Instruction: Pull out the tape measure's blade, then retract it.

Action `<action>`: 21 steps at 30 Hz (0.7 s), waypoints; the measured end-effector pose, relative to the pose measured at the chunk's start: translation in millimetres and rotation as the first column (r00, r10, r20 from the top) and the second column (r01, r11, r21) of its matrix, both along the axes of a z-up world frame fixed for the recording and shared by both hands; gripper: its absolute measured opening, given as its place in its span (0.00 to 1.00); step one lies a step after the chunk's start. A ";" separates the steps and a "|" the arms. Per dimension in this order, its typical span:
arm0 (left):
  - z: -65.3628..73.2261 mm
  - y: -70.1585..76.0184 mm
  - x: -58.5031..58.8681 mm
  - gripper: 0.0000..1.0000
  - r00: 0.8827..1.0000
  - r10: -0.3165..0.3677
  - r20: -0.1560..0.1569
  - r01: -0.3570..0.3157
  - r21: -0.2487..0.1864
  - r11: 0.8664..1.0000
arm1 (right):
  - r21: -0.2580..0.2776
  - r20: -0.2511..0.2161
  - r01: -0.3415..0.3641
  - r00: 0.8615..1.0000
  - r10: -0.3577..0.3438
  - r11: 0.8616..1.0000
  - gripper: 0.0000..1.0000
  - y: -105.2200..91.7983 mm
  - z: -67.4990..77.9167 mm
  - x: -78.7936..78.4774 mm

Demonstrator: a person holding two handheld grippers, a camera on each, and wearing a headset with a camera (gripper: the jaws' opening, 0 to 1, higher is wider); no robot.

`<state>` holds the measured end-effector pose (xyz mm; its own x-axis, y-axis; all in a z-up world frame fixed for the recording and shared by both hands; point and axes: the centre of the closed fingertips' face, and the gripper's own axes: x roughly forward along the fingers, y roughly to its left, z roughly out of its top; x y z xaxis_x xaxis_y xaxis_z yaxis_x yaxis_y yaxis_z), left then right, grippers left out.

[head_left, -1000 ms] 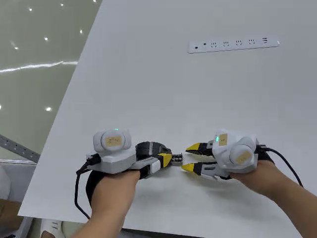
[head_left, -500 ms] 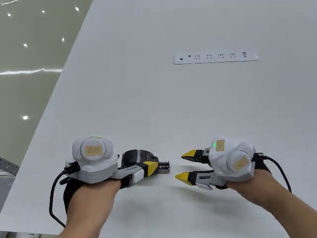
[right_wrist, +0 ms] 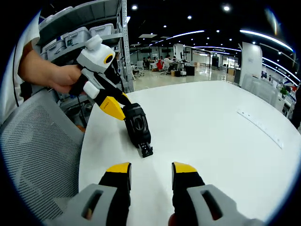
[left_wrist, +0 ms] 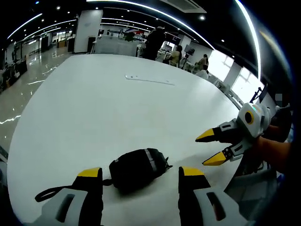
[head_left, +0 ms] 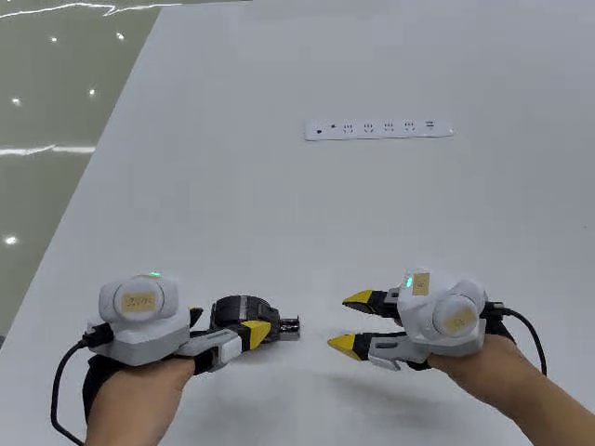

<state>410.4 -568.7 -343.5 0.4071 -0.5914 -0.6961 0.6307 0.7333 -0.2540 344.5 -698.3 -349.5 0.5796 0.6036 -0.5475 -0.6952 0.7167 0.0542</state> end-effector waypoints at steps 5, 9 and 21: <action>0.8 6.3 -1.0 0.63 1.000 -0.010 0.002 0.010 0.007 1.000 | -0.016 0.004 0.030 1.000 -0.030 0.999 0.34 -13.2 4.3 -7.3; 1.7 10.7 -1.5 0.66 1.000 -0.014 0.007 0.014 0.000 1.000 | -0.021 0.003 0.057 0.998 -0.057 0.998 0.36 -21.0 7.7 -10.8; 9.6 17.6 -11.1 0.74 0.995 -0.078 0.056 0.080 -0.017 0.997 | -0.047 -0.015 0.102 0.995 -0.103 0.994 0.42 -42.4 13.1 -29.6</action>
